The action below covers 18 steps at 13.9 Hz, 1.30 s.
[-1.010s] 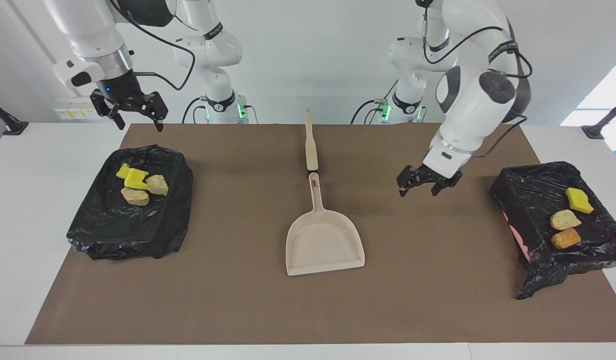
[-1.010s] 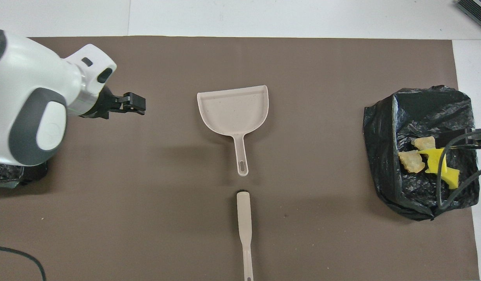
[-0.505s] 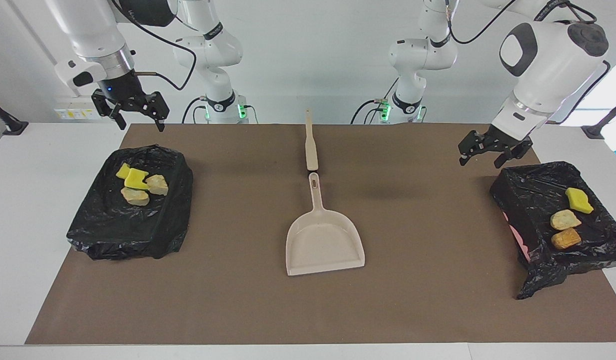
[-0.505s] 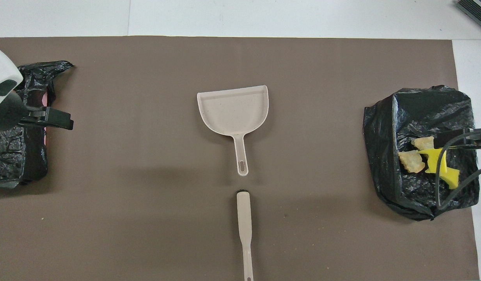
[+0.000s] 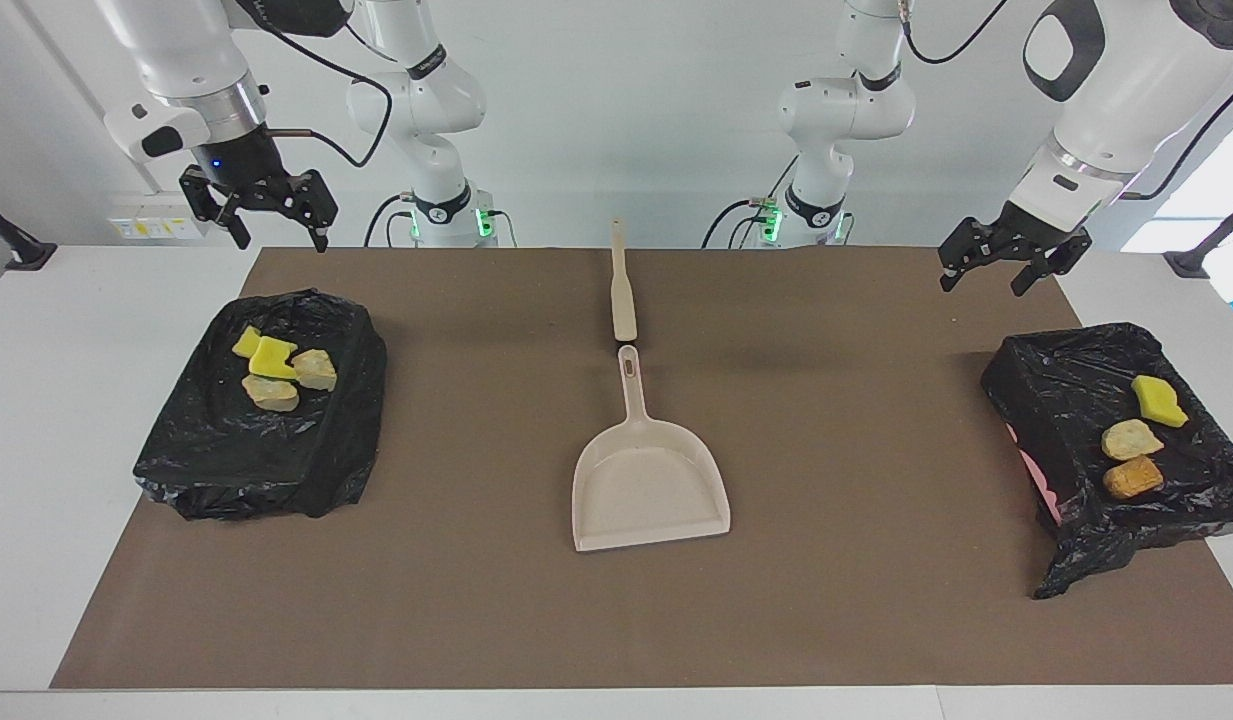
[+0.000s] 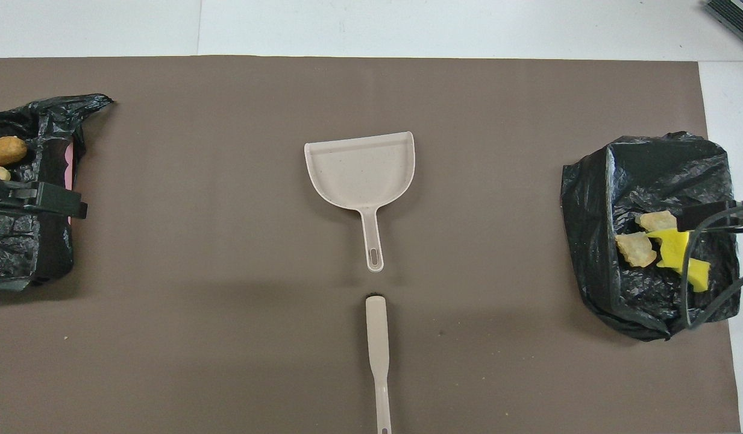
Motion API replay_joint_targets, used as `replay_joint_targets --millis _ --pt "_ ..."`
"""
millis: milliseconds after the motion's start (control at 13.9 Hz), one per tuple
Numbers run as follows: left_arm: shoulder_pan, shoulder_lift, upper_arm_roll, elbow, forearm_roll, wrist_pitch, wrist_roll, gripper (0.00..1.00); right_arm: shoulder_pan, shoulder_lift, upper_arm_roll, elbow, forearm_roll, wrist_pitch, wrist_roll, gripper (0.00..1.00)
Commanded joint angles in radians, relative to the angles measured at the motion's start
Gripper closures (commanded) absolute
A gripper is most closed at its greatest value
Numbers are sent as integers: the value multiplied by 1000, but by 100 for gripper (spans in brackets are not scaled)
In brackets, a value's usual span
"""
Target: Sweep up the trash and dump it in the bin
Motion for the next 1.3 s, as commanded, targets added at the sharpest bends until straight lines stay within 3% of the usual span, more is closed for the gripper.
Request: replay_joint_targets --millis 0,289,1227 --pt "17 0 -11 10 20 -30 6 0 -9 -9 8 -1 4 -20 -28 0" --pt "14 6 -14 91 43 -79 9 0 -11 -9 8 -1 4 -18 -28 0" --pt "21 0 -13 83 50 -98 20 0 -11 -10 8 -2 4 -18 -34 0"
